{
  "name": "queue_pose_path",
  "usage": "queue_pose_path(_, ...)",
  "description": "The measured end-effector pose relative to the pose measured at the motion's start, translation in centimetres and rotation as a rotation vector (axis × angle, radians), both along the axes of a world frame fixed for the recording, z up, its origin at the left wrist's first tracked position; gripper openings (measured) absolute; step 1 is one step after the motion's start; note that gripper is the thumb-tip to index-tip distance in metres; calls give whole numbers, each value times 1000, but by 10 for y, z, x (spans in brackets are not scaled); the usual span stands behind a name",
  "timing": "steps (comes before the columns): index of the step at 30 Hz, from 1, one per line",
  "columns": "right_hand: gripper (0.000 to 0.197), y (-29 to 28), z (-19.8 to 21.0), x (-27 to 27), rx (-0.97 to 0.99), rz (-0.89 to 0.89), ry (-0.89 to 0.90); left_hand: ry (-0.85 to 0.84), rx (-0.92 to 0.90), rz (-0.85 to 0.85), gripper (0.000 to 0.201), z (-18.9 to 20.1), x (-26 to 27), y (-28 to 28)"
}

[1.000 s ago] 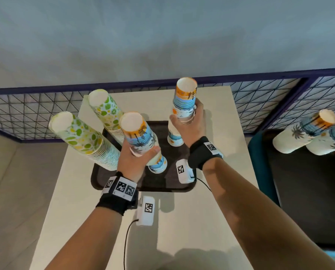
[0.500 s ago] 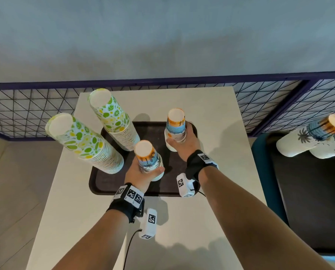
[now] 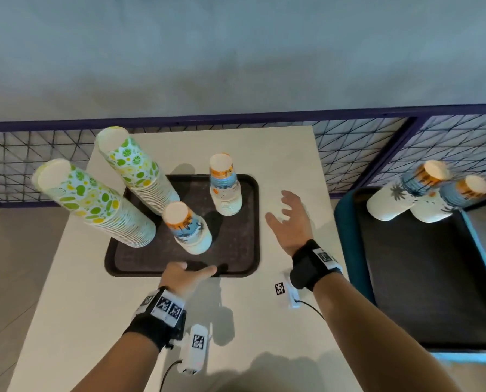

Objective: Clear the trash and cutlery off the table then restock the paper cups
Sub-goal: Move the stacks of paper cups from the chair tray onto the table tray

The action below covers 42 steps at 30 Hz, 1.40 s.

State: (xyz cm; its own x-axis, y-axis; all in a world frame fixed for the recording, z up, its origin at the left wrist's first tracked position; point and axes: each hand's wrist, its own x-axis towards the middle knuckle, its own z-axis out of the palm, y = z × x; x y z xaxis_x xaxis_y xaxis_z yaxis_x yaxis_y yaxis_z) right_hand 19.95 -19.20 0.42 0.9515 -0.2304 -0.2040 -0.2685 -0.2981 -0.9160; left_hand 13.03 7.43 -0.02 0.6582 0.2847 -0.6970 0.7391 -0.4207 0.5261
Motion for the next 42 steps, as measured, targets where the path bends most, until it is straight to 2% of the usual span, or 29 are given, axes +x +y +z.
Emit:
queue_pose_path(1, 58, -17, -2, -9, 2, -37, -15, 14, 1, -76, 56, 0, -10, -6)
queue_pose_path(2, 51, -36, -3, -17, 10, -73, -27, 14, 12, -160, 54, -4, -19, -13)
queue_pose_path(4, 40, -77, -5, -31, 24, -143, -22, -7, 61, -265, 66, -13, -32, -33)
queue_pose_path(7, 32, -140, -7, -51, 19, -251, 8, -94, 31, -300, 48, -1, -35, -87)
queue_pose_path(10, 47, -195, -6, -61, -63, -364, 26, -160, 6, -361, 36, 16, -24, -154)
queue_pose_path(12, 60, -226, 1, -56, -8, -437, 24, -223, -26, -406, 36, 26, -11, -196)
queue_pose_path(17, 87, -284, 4, -24, -83, -373, 43, -363, -115, -529, 46, 61, 23, -287)
queue_pose_path(20, 91, -298, 6, -3, -127, -332, 9, -425, -114, -571, 56, 77, 40, -327)
queue_pose_path(24, 107, -309, 5, 18, -112, -287, 10, -516, -112, -596, 69, 89, 57, -364)
queue_pose_path(28, 76, -308, 1, 19, -183, -167, 3, -577, -108, -592, 79, 93, 67, -387)
queue_pose_path(34, 79, -307, 9, -12, -380, 89, 8, -538, -131, -623, 100, 87, 75, -411)
queue_pose_path(36, 79, -307, 10, -24, -384, 147, 10, -498, -143, -628, 97, 81, 75, -417)
queue_pose_path(38, 81, -306, 8, -34, -371, 191, 7, -477, -146, -642, 81, 74, 73, -421)
queue_pose_path(40, 85, -307, 1, -43, -340, 185, -16, -459, -139, -665, 70, 68, 70, -424)
queue_pose_path(42, 88, -309, -9, -49, -304, 142, -40, -450, -135, -661, 71, 65, 69, -425)
